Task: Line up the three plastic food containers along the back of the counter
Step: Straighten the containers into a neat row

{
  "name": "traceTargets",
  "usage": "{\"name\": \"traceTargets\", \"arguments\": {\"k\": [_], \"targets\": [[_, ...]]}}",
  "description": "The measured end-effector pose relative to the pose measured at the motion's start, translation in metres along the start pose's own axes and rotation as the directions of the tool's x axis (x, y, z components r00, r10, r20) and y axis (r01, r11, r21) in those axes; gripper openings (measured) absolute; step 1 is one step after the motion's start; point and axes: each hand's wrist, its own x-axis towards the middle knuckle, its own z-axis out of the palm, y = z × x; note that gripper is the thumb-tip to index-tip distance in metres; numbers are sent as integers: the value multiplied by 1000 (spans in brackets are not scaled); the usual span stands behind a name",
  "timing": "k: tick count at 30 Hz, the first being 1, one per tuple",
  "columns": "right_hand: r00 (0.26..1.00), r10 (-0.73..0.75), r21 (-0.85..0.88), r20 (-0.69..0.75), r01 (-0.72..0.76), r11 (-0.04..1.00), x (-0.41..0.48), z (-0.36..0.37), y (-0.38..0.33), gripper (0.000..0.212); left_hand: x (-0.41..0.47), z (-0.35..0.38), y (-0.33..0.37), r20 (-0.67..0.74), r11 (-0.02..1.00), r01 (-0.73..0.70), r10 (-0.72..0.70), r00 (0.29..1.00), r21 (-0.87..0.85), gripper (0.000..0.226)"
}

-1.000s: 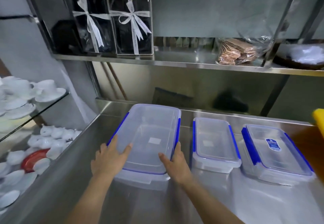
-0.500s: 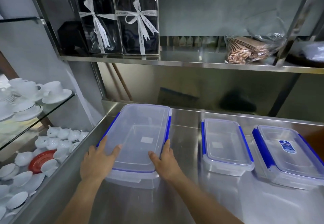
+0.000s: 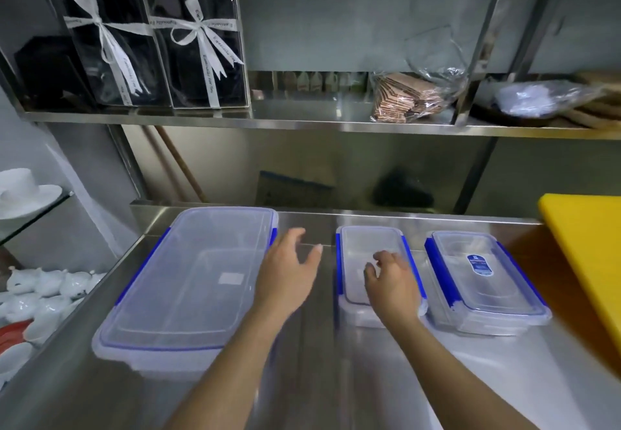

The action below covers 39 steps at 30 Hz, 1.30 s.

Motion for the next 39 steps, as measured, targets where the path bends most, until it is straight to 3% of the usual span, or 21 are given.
{"name": "traceTargets", "arguments": {"k": [2,4,6,8,10,16,21,23,25,28,31,35,39], "targets": [[998,58,-89,-8,-58,994,7,-12,25,39,2,39,7,94,998,37,-31,995,-59,52],[988,145,-148,63,-134,980,11,-20,47,50,4,72,7,183,980,160,-138,973,-115,61],[960,211,-80,184,-199,977,11,-18,62,61,3,92,1,272,924,329,-271,923,-196,70],[929,231,10,290,-244,970,11,-13,76,66,-2,112,-6,350,893,401,-315,882,-206,68],[913,207,13,352,-226,974,4,-1,74,69,-11,112,-18,361,880,417,-322,875,-228,60],[930,137,37,341,-159,987,2,3,57,69,-7,103,-29,297,859,382,-288,911,-340,56],[937,143,10,317,-154,988,-1,2,54,67,-7,99,-34,332,897,354,-259,907,-266,57],[958,117,-7,261,-120,993,2,-2,56,60,-5,97,-31,250,951,293,-261,932,-98,57],[990,81,-10,112,-80,997,7,-13,61,50,-7,98,-21,122,984,164,-172,977,77,58],[991,47,-23,-125,-51,998,19,-37,77,37,-16,112,14,66,996,-65,61,996,55,52],[957,122,-83,-262,-148,985,30,-63,100,37,-25,143,47,189,988,-142,151,970,-58,46],[932,287,-176,-222,-327,928,35,-92,141,54,-32,194,75,450,974,130,-35,892,-184,48],[905,420,-173,-67,-425,888,35,-103,183,65,-43,221,88,628,850,428,-157,762,-307,48]]}}
